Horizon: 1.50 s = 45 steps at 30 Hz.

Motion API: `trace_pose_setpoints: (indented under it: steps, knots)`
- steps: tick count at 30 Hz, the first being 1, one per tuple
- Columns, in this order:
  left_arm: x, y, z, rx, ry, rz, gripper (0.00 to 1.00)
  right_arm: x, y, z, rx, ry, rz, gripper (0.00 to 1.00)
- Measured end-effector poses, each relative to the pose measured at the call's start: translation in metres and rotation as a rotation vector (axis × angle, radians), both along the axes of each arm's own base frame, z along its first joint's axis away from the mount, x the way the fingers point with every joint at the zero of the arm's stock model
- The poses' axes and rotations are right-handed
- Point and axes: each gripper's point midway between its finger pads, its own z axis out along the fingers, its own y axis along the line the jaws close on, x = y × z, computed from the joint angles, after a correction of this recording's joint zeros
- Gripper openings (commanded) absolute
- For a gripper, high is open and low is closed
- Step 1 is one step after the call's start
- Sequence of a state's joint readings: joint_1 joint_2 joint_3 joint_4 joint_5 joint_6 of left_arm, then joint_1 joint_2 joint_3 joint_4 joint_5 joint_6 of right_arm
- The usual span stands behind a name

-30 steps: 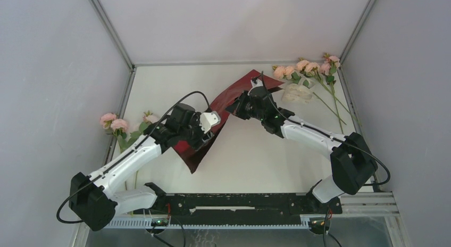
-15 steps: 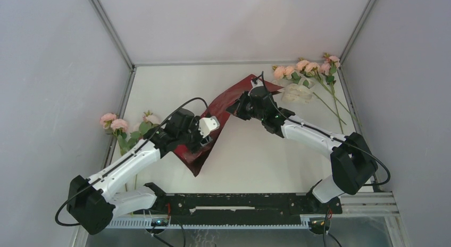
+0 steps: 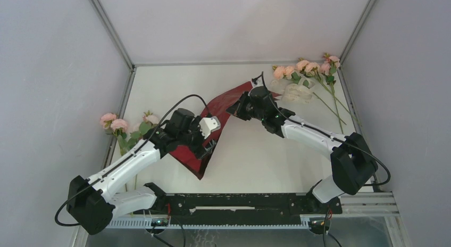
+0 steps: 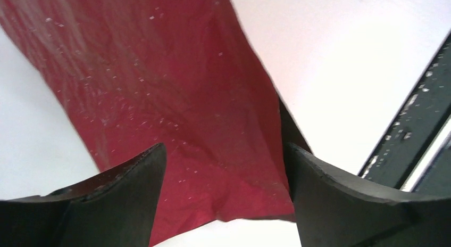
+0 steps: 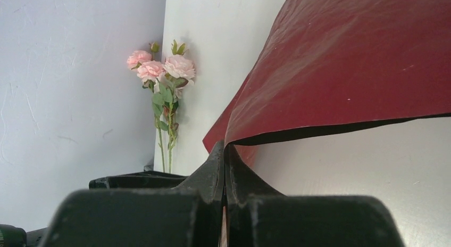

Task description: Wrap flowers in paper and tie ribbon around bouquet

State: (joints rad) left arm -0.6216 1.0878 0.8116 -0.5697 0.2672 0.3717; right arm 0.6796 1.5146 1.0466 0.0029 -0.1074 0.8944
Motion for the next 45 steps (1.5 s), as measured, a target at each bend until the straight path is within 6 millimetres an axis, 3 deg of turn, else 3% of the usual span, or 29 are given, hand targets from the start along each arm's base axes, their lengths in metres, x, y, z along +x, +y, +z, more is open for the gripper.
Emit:
trace_pose_setpoints:
  steps: [7,14,16,17,18,22,26,29,30,31,35,38,41,45]
  knots:
    - [-0.008,-0.017,0.0,-0.048,0.043,-0.007,0.52,0.002,-0.002,0.001,0.001,-0.002,-0.006,0.0]
    - [-0.005,-0.019,-0.004,-0.041,0.049,0.01,0.11,0.001,-0.003,0.004,-0.003,-0.014,-0.001,0.0]
    - [-0.003,-0.019,-0.004,-0.041,0.044,0.017,0.04,0.001,-0.005,0.005,-0.005,-0.017,0.001,0.0]
    - [-0.003,-0.019,-0.004,-0.038,0.041,0.016,0.03,0.001,-0.005,0.005,-0.005,-0.019,0.003,0.02]
    - [-0.003,-0.018,-0.004,-0.037,0.04,0.016,0.02,0.002,-0.006,0.005,-0.006,-0.02,0.007,0.1]
    - [-0.004,-0.019,-0.003,-0.043,0.052,0.024,0.0,0.002,-0.012,0.003,-0.015,-0.015,0.036,0.51]
    - [-0.007,-0.024,0.005,-0.082,0.07,0.032,0.0,-0.01,-0.031,-0.004,-0.037,-0.023,0.076,0.7]
    - [-0.004,-0.031,0.021,-0.127,0.067,0.04,0.0,-0.034,-0.052,-0.008,-0.064,-0.036,0.103,0.75]
    - [-0.003,-0.034,0.026,-0.14,0.065,0.041,0.0,-0.042,-0.057,-0.022,-0.087,-0.013,0.114,0.75]
    - [-0.002,-0.037,0.034,-0.159,0.062,0.043,0.0,-0.049,-0.063,-0.01,-0.07,-0.046,0.113,0.75]
    - [0.003,-0.047,0.059,-0.214,0.051,0.041,0.0,-0.077,-0.086,-0.023,-0.056,-0.043,0.104,0.77]
    - [0.006,-0.053,0.073,-0.244,0.051,0.037,0.0,-0.094,-0.098,-0.047,-0.048,0.009,0.087,0.94]
    - [0.006,-0.057,0.074,-0.253,0.065,0.033,0.0,-0.102,-0.097,-0.055,-0.036,0.03,0.094,1.0]
    - [0.006,-0.058,0.064,-0.234,0.101,0.041,0.0,-0.105,-0.08,-0.037,0.022,-0.031,0.131,0.99]
